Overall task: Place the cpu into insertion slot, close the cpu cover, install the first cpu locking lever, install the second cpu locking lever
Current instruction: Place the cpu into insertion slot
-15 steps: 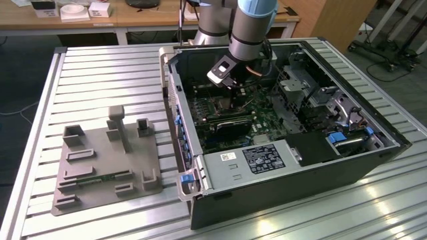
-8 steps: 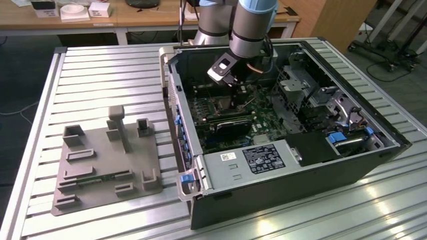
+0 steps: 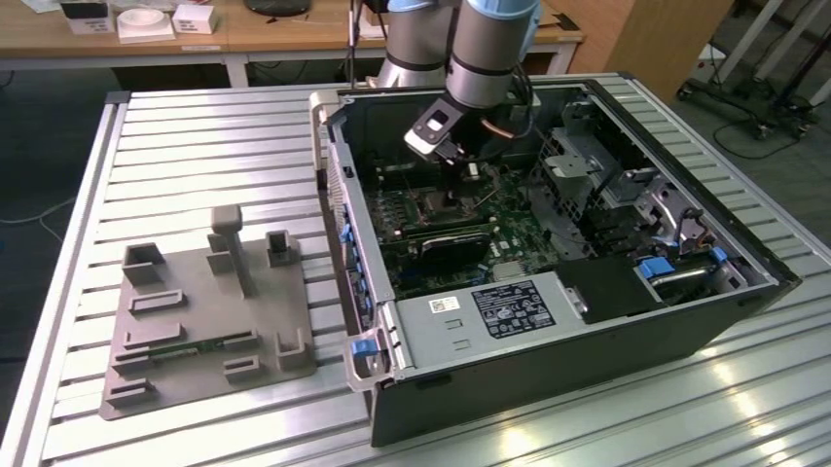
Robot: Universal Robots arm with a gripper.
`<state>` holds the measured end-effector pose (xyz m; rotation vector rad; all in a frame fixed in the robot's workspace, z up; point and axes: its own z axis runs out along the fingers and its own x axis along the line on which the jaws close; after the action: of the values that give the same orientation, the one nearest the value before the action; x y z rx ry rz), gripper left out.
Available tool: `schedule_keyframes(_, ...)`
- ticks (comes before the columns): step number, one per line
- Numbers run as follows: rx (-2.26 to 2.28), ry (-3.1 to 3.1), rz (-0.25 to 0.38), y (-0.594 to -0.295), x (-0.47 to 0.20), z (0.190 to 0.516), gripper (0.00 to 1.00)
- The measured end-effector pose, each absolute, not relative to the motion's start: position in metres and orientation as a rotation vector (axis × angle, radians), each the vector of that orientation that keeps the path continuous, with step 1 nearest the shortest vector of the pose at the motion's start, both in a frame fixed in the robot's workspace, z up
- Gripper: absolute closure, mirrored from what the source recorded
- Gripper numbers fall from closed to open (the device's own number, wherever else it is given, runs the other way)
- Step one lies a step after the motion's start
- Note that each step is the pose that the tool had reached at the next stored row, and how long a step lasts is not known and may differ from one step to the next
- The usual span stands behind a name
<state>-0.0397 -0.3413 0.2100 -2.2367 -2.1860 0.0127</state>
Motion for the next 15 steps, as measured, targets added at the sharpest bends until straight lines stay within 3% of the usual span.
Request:
schedule_keyframes(4,-2.227,-2.196,0.013,-0.3413,-0.0402,0.2127,0.69)
schedule_keyframes(7,-2.216,-2.208,0.014,-0.3412,-0.0402,0.2155,0.86)
schedule_keyframes(15,-2.157,-2.270,0.019,-0.3412,-0.0409,0.2172,0.90)
